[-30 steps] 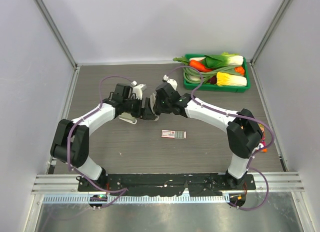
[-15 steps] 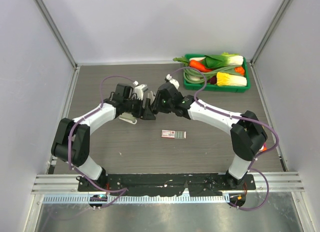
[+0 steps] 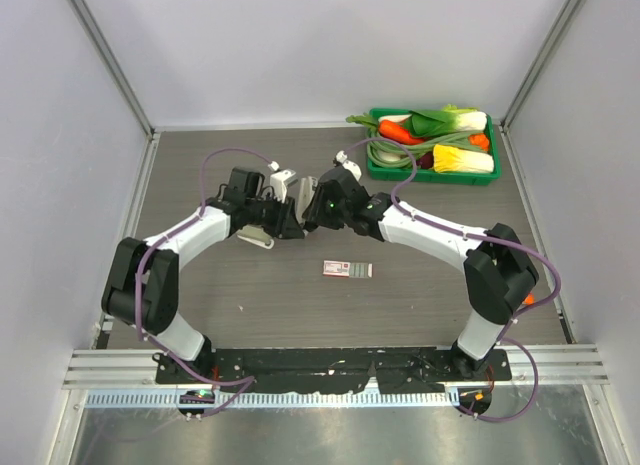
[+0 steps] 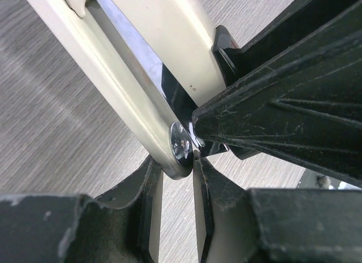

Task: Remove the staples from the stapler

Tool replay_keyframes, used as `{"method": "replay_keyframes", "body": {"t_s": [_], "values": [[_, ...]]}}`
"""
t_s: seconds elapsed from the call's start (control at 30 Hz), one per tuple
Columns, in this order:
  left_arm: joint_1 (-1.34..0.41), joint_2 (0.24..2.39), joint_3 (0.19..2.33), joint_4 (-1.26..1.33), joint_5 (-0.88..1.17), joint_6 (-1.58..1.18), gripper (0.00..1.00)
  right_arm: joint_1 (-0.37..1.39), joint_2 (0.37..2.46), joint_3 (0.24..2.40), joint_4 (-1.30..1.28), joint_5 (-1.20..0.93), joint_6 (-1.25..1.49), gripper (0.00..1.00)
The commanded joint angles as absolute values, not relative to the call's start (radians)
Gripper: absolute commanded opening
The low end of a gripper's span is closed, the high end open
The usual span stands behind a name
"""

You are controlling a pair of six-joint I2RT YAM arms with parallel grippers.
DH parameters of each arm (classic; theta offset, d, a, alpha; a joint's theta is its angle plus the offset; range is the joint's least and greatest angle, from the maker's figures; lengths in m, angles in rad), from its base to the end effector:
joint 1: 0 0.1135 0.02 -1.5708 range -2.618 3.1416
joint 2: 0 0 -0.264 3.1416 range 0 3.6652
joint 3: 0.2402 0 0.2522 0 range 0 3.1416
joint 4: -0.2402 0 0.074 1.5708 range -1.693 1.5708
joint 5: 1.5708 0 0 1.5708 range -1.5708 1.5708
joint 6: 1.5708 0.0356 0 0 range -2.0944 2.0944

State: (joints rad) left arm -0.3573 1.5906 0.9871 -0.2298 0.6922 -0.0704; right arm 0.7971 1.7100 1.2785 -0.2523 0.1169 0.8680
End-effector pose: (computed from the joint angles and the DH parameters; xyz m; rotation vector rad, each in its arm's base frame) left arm 0.3004 -0.1364 0.2128 0.6662 2.3001 -1.0303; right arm 0.2748 0.2754 0.2579 0.1493 2.3577 0.7368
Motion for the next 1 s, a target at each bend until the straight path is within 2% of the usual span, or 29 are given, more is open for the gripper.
{"method": "replay_keyframes", "body": {"t_s": [0.0,0.33,0.63,0.97], "values": [[-0.365,1.534,1.0,-0.232,0.654,0.084,0.25,0.798,1.64,1.305,-0.156,0.077,0.867,0.01],[-0.376,1.49,0.947,-0.167,0.457,0.232,0.26,0.79,1.603,1.249,-0.17,0.054,0.83,0.01],[-0.379,1.476,0.896,-0.089,0.385,0.248,0.26,0.788,1.549,1.201,-0.215,0.055,0.779,0.01],[-0.459,1.474,0.856,-0.005,0.164,0.465,0.27,0.788,1.47,1.123,-0.377,-0.031,0.585,0.01]]}}
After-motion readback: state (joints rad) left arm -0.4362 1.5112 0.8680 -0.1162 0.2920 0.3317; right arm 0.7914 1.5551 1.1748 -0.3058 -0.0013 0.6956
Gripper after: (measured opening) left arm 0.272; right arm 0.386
